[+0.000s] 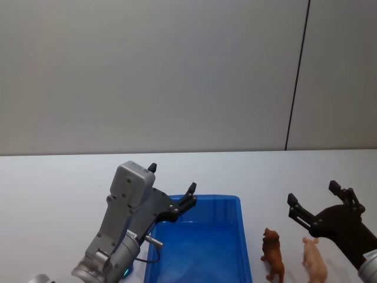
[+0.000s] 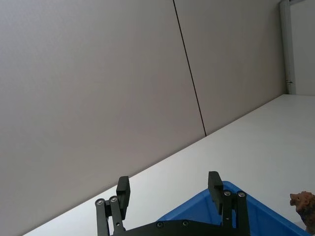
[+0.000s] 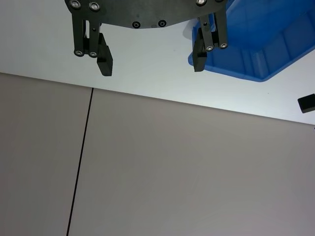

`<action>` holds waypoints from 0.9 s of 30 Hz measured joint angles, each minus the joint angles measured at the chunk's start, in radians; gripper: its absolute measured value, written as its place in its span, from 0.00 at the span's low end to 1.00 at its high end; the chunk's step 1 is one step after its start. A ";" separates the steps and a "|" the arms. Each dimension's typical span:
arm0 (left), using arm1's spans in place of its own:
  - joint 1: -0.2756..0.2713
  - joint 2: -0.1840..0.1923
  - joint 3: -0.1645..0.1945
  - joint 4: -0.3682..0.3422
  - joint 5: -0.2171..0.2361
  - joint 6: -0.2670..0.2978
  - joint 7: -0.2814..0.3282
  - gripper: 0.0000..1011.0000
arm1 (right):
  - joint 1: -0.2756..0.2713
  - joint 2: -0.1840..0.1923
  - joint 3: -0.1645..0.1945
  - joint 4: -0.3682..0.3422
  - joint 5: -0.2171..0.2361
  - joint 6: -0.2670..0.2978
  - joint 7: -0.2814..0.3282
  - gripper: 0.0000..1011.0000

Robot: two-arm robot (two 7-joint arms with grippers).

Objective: Pick up the two dolls from the table and place them into the box.

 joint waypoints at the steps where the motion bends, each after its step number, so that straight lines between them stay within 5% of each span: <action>1: 0.000 0.000 0.000 0.000 0.000 0.000 0.000 0.99 | 0.000 0.000 0.000 0.000 0.000 0.000 0.000 0.99; 15: 0.000 0.000 0.000 0.000 0.000 0.000 0.000 0.99 | -0.002 0.002 0.003 0.001 0.003 0.012 -0.005 0.99; 27: 0.000 0.000 0.000 0.000 0.000 0.000 0.000 0.99 | -0.023 0.003 0.008 0.001 0.006 0.089 -0.060 0.99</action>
